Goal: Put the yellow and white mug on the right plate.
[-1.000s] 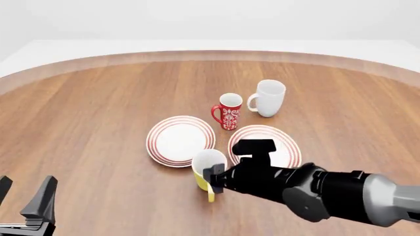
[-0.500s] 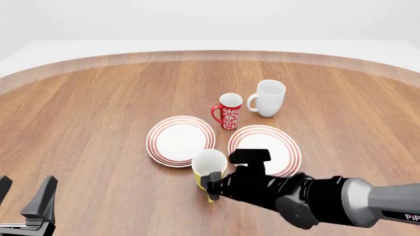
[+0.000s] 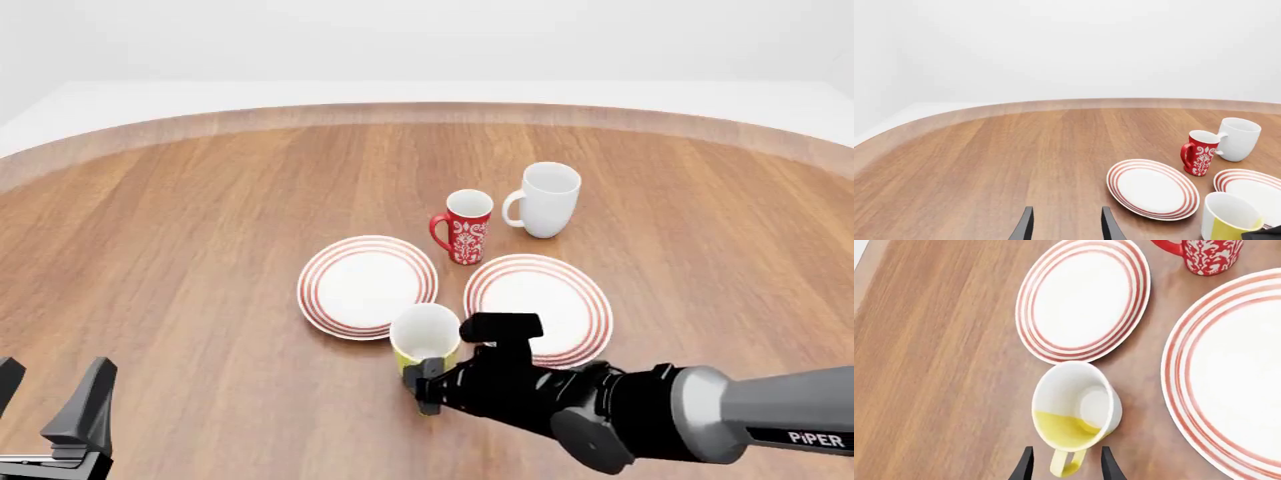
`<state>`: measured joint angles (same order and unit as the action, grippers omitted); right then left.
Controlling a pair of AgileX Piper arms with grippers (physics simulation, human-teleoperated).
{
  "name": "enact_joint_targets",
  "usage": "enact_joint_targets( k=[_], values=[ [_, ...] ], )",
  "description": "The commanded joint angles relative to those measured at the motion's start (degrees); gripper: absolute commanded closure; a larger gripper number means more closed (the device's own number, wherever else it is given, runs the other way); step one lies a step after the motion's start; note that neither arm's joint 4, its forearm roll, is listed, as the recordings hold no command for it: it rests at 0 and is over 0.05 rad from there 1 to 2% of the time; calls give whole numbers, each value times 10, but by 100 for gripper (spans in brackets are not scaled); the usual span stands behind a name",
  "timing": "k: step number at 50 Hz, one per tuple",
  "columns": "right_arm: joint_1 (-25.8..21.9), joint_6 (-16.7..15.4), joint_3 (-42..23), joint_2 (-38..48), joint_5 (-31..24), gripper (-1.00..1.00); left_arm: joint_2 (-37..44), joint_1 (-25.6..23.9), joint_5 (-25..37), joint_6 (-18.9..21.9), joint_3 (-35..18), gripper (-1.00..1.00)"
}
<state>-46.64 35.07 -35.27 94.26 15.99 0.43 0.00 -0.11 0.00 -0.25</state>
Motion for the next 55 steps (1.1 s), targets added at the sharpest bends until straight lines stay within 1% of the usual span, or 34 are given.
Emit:
enact_joint_targets(
  k=[1, 13, 20, 37, 38, 51, 55],
  values=[
    [-6, 8, 5, 14, 20, -100, 0, 0, 0, 0, 0, -100],
    [-8, 16, 18, 19, 37, -100, 0, 0, 0, 0, 0, -100],
    [-15, 28, 27, 32, 58, -100, 0, 0, 0, 0, 0, -100],
    [-19, 33, 27, 40, 68, -100, 0, 0, 0, 0, 0, -100],
    [-17, 30, 26, 39, 65, 100, 0, 0, 0, 0, 0, -100],
    [-8, 19, 22, 24, 53, 100, 0, 0, 0, 0, 0, -100],
    [2, 6, 21, 10, 39, 100, 0, 0, 0, 0, 0, -100]
  ],
)
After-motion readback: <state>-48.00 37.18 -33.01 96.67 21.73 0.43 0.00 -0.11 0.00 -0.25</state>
